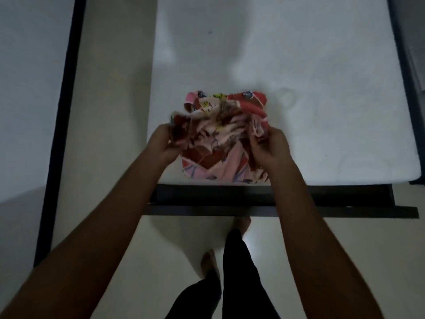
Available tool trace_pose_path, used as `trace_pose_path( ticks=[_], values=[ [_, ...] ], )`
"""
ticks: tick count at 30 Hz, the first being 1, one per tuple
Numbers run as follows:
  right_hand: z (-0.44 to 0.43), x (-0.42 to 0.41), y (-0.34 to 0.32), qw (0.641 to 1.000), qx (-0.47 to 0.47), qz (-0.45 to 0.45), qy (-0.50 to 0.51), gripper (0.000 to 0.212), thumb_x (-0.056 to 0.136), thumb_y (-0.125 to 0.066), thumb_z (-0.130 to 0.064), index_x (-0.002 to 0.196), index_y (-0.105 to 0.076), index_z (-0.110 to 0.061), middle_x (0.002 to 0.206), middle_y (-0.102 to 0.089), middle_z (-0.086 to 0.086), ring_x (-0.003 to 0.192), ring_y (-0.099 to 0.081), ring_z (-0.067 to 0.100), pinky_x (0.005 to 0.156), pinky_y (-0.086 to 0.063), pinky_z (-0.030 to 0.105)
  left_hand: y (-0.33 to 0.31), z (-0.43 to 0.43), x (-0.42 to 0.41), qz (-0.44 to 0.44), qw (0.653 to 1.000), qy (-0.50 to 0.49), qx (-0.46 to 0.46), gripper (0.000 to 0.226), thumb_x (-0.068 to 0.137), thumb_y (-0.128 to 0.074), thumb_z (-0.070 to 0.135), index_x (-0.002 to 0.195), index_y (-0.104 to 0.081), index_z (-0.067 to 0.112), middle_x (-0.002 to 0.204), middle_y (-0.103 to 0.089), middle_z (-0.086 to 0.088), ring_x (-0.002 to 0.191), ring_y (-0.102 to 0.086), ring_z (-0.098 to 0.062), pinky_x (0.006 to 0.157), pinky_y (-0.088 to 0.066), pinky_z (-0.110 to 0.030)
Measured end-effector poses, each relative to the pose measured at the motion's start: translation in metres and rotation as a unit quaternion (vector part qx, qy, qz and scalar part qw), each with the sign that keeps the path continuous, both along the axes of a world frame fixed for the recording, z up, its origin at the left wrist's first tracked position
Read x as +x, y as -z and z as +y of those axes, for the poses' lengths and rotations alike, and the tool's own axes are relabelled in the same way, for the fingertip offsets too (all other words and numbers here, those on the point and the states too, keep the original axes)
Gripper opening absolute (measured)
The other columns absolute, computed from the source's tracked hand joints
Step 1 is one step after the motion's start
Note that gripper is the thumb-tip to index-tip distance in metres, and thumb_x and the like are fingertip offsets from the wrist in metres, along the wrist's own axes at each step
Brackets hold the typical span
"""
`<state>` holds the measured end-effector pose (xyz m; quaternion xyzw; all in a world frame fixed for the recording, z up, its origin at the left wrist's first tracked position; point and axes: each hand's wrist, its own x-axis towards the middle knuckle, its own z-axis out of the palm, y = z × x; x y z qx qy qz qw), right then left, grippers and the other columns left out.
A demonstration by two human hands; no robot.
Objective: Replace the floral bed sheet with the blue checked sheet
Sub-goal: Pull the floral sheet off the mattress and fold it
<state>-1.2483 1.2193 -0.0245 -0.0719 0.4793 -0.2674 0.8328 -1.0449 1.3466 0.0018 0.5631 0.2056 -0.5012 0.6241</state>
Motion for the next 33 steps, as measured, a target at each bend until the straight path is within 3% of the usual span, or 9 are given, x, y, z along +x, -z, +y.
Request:
trace_pose_path(
  ticks=[3, 6, 9, 13, 15, 18, 22, 27, 33],
  values=[
    [-0.075, 0.042, 0.025, 0.999, 0.022, -0.003, 0.047, 0.017, 0.097, -0.052, 0.000, 0.108, -0.061, 0.008, 0.094, -0.070, 0.019, 0.093, -0.067, 0.029, 0.071, -0.063, 0.034, 0.018, -0.068, 0.036, -0.047, 0.996, -0.076, 0.007, 0.019, 0.094, -0.047, 0.001, 0.084, -0.063, -0.004, 0.090, -0.059, -0.019, 0.086, -0.064, -0.031, 0.089, -0.057, -0.034],
    [-0.112, 0.057, 0.053, 0.999, -0.002, 0.049, -0.012, 0.032, 0.093, -0.063, -0.021, 0.117, -0.057, 0.000, 0.114, -0.063, 0.019, 0.103, -0.064, 0.032, 0.075, -0.061, 0.037, 0.053, -0.107, 0.051, -0.260, 0.957, 0.044, 0.119, 0.014, 0.085, -0.062, 0.015, 0.098, -0.059, 0.011, 0.091, -0.063, -0.011, 0.086, -0.061, -0.025, 0.074, -0.057, -0.034],
    [-0.107, 0.060, 0.075, 0.973, -0.147, 0.169, -0.050, 0.046, 0.089, -0.067, -0.032, 0.130, -0.050, -0.019, 0.101, -0.069, 0.006, 0.084, -0.066, 0.022, 0.065, -0.055, 0.035, 0.086, -0.104, 0.020, -0.569, 0.768, 0.220, 0.194, 0.026, 0.089, -0.063, 0.025, 0.111, -0.059, 0.012, 0.103, -0.061, -0.004, 0.092, -0.056, -0.002, 0.076, -0.043, -0.015],
    [-0.057, 0.049, 0.087, 0.763, -0.507, 0.388, -0.104, 0.031, 0.098, -0.060, -0.035, 0.127, -0.053, -0.024, 0.101, -0.067, -0.011, 0.091, -0.062, -0.001, 0.082, -0.055, 0.030, 0.116, -0.062, -0.030, -0.746, 0.528, 0.379, 0.146, 0.047, 0.094, -0.056, 0.042, 0.135, -0.053, 0.019, 0.141, -0.047, -0.008, 0.131, -0.042, -0.020, 0.107, -0.030, -0.037],
    [-0.034, 0.041, 0.097, 0.643, -0.627, 0.406, -0.171, 0.034, 0.100, -0.057, -0.036, 0.129, -0.057, -0.017, 0.117, -0.067, -0.001, 0.108, -0.058, 0.002, 0.097, -0.049, 0.034, 0.126, -0.044, -0.040, -0.771, 0.478, 0.407, 0.109, 0.055, 0.094, -0.055, 0.045, 0.142, -0.048, 0.020, 0.153, -0.038, -0.013, 0.143, -0.030, -0.032, 0.116, -0.018, -0.047],
    [-0.024, 0.036, 0.124, 0.498, -0.642, 0.465, -0.352, 0.060, 0.102, -0.029, -0.058, 0.152, -0.037, -0.025, 0.158, -0.037, 0.006, 0.147, -0.031, 0.026, 0.119, -0.023, 0.053, 0.137, -0.029, -0.048, -0.792, 0.419, 0.438, 0.078, 0.060, 0.092, -0.056, 0.052, 0.143, -0.045, 0.022, 0.153, -0.038, -0.015, 0.144, -0.030, -0.035, 0.114, -0.023, -0.056],
    [-0.042, 0.046, 0.145, 0.449, -0.618, 0.479, -0.433, 0.061, 0.103, -0.021, -0.059, 0.158, -0.013, -0.034, 0.167, -0.013, 0.004, 0.154, -0.007, 0.026, 0.119, -0.005, 0.064, 0.151, -0.023, -0.030, -0.772, 0.427, 0.456, 0.118, 0.049, 0.092, -0.059, 0.046, 0.131, -0.057, 0.017, 0.130, -0.056, -0.016, 0.118, -0.052, -0.032, 0.097, -0.041, -0.045],
    [-0.055, 0.041, 0.154, 0.487, -0.595, 0.466, -0.439, 0.061, 0.103, -0.018, -0.060, 0.158, -0.006, -0.038, 0.167, -0.009, 0.001, 0.154, -0.006, 0.021, 0.121, -0.003, 0.060, 0.146, -0.037, 0.014, -0.629, 0.642, 0.424, 0.111, 0.036, 0.100, -0.045, 0.024, 0.129, -0.052, 0.004, 0.092, -0.066, -0.007, 0.073, -0.059, -0.016, 0.064, -0.052, -0.028],
    [-0.056, 0.039, 0.163, 0.516, -0.580, 0.484, -0.404, 0.059, 0.103, -0.017, -0.058, 0.157, -0.022, -0.033, 0.165, -0.021, 0.000, 0.153, -0.013, 0.021, 0.121, -0.012, 0.059, 0.126, -0.076, 0.077, -0.620, 0.537, 0.571, 0.042, 0.035, 0.095, -0.053, 0.042, 0.113, -0.065, 0.014, 0.102, -0.068, -0.008, 0.086, -0.061, -0.023, 0.068, -0.044, -0.027]
  ],
)
